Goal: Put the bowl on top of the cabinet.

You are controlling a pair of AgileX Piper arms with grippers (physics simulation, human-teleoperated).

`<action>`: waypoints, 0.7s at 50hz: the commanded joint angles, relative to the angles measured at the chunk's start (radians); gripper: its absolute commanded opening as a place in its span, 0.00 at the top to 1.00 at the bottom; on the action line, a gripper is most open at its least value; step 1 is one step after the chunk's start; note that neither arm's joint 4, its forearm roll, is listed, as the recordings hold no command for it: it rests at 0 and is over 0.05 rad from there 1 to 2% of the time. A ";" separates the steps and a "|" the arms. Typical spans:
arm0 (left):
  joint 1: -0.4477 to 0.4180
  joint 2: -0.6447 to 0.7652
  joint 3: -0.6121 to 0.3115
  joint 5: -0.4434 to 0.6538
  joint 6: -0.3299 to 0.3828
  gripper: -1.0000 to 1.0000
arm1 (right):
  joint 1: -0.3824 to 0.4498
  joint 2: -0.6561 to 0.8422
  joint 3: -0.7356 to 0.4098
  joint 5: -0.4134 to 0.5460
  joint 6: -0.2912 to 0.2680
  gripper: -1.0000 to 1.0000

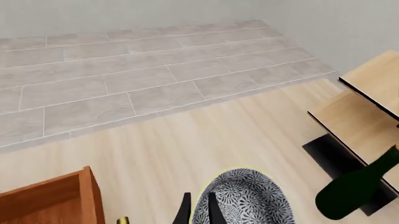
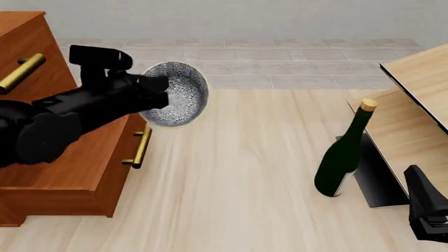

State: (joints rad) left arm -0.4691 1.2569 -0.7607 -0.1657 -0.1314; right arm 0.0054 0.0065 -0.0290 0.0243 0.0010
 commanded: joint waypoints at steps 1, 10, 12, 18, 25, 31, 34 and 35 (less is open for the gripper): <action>0.084 -0.159 -0.018 0.058 0.018 1.00 | 0.000 0.000 0.000 0.000 0.000 0.00; 0.158 -0.251 -0.029 0.063 0.061 1.00 | 0.000 0.000 0.000 0.000 0.000 0.00; 0.176 -0.246 -0.040 0.076 0.046 1.00 | 0.000 0.000 0.000 0.000 0.000 0.00; 0.215 -0.269 -0.072 0.108 0.053 1.00 | 0.000 0.000 0.000 0.000 0.000 0.00; 0.263 -0.301 -0.102 0.133 0.063 1.00 | 0.000 0.000 0.000 0.000 0.000 0.00; 0.335 -0.298 -0.158 0.189 -0.001 1.00 | 0.000 0.000 0.000 0.000 0.000 0.00; 0.382 -0.303 -0.210 0.244 -0.027 1.00 | 0.000 0.000 0.000 0.000 0.000 0.00; 0.405 -0.294 -0.236 0.274 -0.019 1.00 | 0.000 0.000 0.000 0.000 0.000 0.00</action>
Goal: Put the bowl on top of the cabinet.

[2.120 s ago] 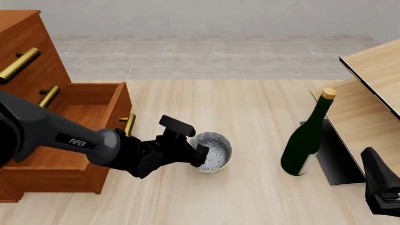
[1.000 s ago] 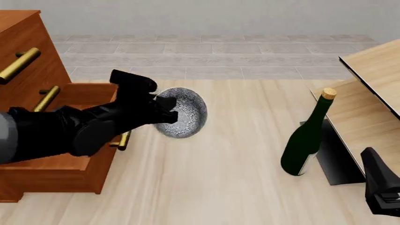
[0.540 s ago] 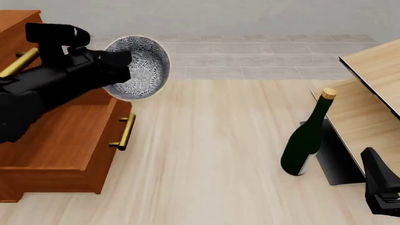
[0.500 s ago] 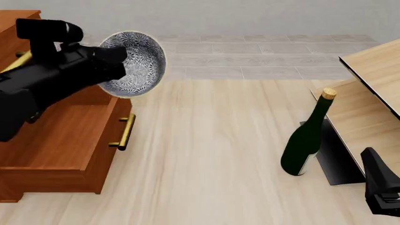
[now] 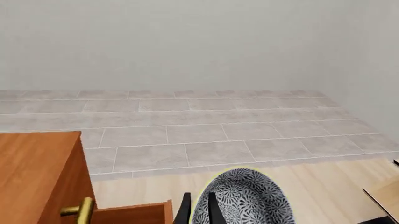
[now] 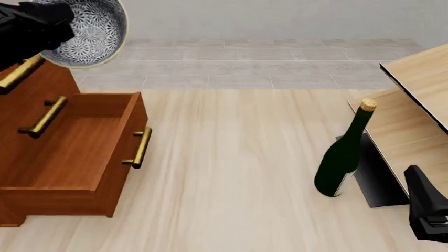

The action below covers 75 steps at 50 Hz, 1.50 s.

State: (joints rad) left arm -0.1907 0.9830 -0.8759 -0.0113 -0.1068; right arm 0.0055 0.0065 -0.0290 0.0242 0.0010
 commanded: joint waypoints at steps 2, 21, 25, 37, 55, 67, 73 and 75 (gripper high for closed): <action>0.179 -0.025 -0.168 0.170 -0.061 1.00 | 0.000 0.000 0.000 0.000 0.000 0.00; 0.400 -0.062 -0.319 0.261 -0.177 1.00 | 0.000 0.000 0.000 0.000 0.000 0.00; 0.438 -0.048 -0.355 0.303 -0.208 1.00 | 0.000 0.000 0.000 0.000 0.000 0.00; 0.562 -0.018 -0.363 0.366 -0.316 1.00 | 0.000 0.000 0.000 0.000 0.000 0.00; 0.666 -0.016 -0.383 0.455 -0.423 1.00 | 0.000 0.000 0.000 0.000 0.000 0.00; 0.683 0.012 -0.409 0.481 -0.455 1.00 | 0.000 0.000 0.000 0.000 0.000 0.00; 0.698 0.019 -0.407 0.482 -0.462 1.00 | 0.000 0.000 0.000 0.000 0.000 0.00; 0.703 0.023 -0.407 0.483 -0.461 1.00 | 0.000 0.000 0.000 0.000 0.000 0.00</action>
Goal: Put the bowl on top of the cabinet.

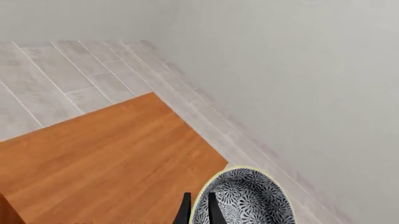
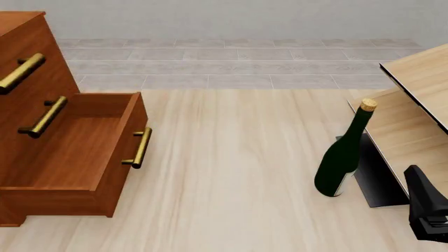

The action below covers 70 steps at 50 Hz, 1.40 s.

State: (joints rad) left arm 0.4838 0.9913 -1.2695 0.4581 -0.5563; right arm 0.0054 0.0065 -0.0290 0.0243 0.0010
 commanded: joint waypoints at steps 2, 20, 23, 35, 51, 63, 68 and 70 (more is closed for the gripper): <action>0.045 0.019 -0.011 0.016 -0.007 1.00 | 0.000 0.000 0.000 0.000 0.000 0.00; 0.080 0.047 0.000 0.000 -0.013 1.00 | 0.000 0.000 0.000 0.000 0.000 0.00; 0.098 0.054 -0.004 -0.002 -0.013 1.00 | 0.000 0.000 0.000 0.000 0.000 0.00; 0.117 0.084 0.008 -0.002 -0.013 1.00 | 0.000 0.000 0.000 0.000 0.000 0.00; 0.111 0.117 0.024 0.003 -0.031 1.00 | 0.000 0.000 0.000 0.000 0.000 0.00; 0.133 0.124 0.026 -0.010 -0.024 1.00 | 0.000 0.000 0.000 0.000 0.000 0.00; 0.140 0.130 0.034 -0.018 -0.019 1.00 | 0.000 0.000 0.000 0.000 0.000 0.00; 0.144 0.131 0.037 -0.021 -0.016 1.00 | 0.000 0.000 0.000 0.000 0.000 0.00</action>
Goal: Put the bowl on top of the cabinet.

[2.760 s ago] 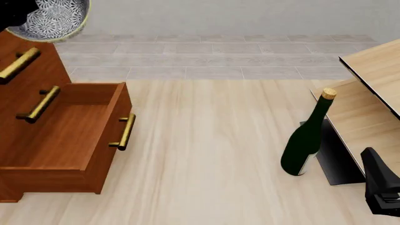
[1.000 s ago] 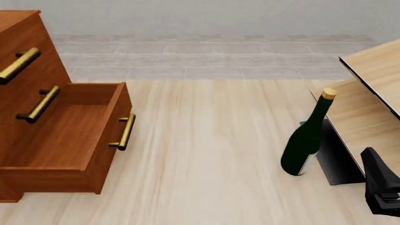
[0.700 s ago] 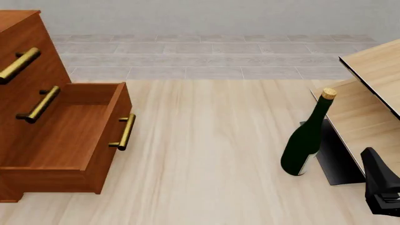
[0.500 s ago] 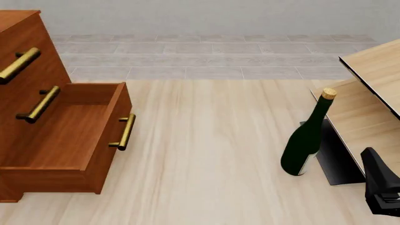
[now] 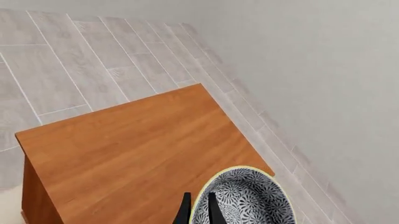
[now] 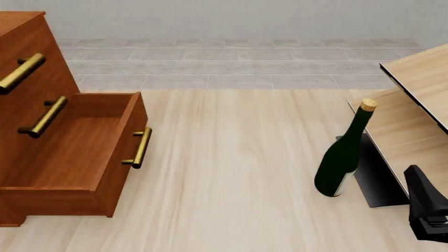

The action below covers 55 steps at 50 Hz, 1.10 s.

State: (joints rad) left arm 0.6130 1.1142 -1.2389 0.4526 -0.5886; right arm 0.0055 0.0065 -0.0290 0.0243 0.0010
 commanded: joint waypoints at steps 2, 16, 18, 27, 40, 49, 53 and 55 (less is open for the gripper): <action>0.016 0.010 0.005 -0.017 0.018 1.00 | 0.000 0.000 0.000 0.000 0.000 0.00; 0.045 0.035 0.013 -0.047 0.044 1.00 | 0.000 0.000 0.000 0.000 0.000 0.00; 0.049 0.038 0.022 -0.059 0.059 1.00 | 0.000 0.000 0.000 0.000 0.000 0.00; 0.056 0.053 0.053 -0.088 0.084 1.00 | 0.000 0.000 0.000 0.000 0.000 0.00; 0.066 0.070 0.073 -0.114 0.110 1.00 | 0.000 0.000 0.000 0.000 0.000 0.00; 0.068 0.084 0.085 -0.129 0.120 1.00 | 0.000 0.000 0.000 0.000 0.000 0.00; 0.070 0.087 0.089 -0.137 0.126 1.00 | 0.000 0.000 0.000 0.000 0.000 0.00; 0.071 0.088 0.093 -0.139 0.129 1.00 | 0.000 0.000 0.000 0.000 0.000 0.00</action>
State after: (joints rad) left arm 0.6792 1.1941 -1.1540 0.3320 -0.4833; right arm 0.0054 0.0065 -0.0290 0.0243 0.0010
